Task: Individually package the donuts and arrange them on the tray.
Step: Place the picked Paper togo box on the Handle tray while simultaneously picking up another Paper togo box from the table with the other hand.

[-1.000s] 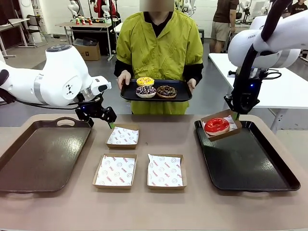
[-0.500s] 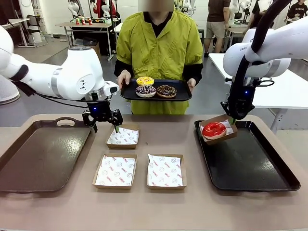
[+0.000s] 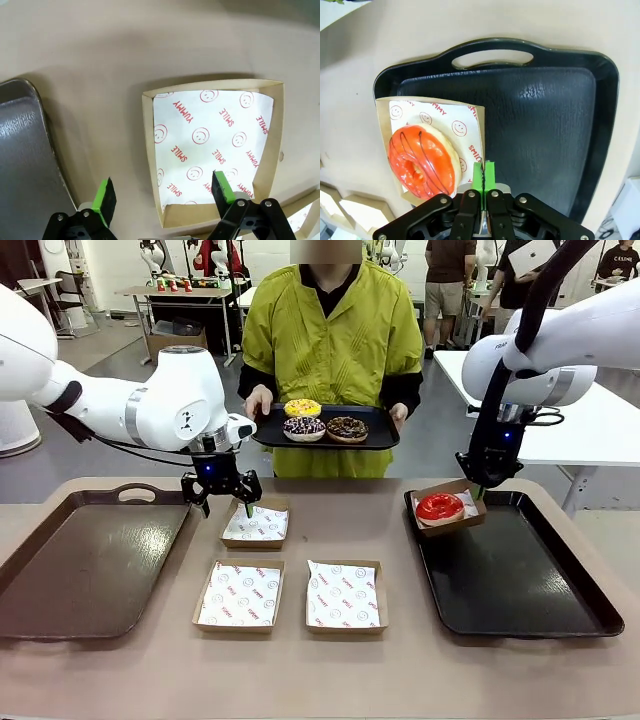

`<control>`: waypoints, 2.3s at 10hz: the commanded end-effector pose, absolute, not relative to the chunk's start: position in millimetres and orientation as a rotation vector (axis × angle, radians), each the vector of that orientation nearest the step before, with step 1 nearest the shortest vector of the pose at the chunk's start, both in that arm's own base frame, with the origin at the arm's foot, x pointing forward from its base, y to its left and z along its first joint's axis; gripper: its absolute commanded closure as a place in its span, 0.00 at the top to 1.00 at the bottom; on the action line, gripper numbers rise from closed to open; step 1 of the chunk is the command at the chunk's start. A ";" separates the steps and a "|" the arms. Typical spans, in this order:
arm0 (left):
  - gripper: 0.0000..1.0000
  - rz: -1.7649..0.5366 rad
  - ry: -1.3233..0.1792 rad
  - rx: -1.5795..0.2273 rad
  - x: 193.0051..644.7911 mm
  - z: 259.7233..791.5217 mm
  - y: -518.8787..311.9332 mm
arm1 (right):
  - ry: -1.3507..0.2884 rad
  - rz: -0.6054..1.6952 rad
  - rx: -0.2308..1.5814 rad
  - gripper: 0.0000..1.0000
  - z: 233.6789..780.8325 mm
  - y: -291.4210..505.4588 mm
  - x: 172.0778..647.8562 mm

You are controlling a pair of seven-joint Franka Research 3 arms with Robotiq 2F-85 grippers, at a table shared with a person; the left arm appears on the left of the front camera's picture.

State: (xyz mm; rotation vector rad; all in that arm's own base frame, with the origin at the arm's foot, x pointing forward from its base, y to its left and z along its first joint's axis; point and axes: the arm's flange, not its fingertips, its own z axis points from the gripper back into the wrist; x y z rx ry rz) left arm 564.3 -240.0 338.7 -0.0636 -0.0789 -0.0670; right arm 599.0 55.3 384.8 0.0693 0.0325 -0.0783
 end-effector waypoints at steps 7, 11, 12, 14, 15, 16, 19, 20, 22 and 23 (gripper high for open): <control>0.40 -0.042 -0.079 -0.038 578.9 330.4 -241.4 | 0.072 -0.040 0.106 0.61 376.4 49.7 614.3; 0.00 -0.047 -0.072 -0.037 580.6 330.5 -241.6 | 0.089 -0.048 0.120 1.00 374.2 47.1 616.5; 0.00 -0.047 -0.070 -0.036 581.0 330.2 -241.3 | 0.093 -0.050 0.125 1.00 374.0 46.2 616.8; 0.00 -0.050 -0.068 -0.037 581.2 330.5 -241.0 | 0.100 -0.051 0.132 1.00 373.9 45.5 616.9; 0.00 -0.051 -0.067 -0.036 581.3 330.6 -240.6 | 0.101 -0.049 0.135 1.00 373.7 45.4 616.9; 0.00 -0.050 -0.067 -0.036 581.4 331.0 -240.1 | 0.103 -0.048 0.141 1.00 373.6 45.0 616.8; 0.00 -0.051 -0.062 -0.034 580.9 331.1 -239.9 | 0.101 -0.044 0.154 1.00 376.5 43.4 614.3; 0.00 -0.046 -0.052 -0.034 580.2 335.5 -238.6 | 0.104 -0.024 0.184 1.00 383.5 39.0 605.5; 0.00 -0.063 -0.048 -0.101 572.3 370.1 -227.0 | 0.234 0.123 0.458 1.00 415.8 2.8 570.2; 0.00 -0.080 -0.049 -0.112 566.4 391.6 -222.2 | 0.236 0.133 0.550 1.00 431.1 -27.7 549.7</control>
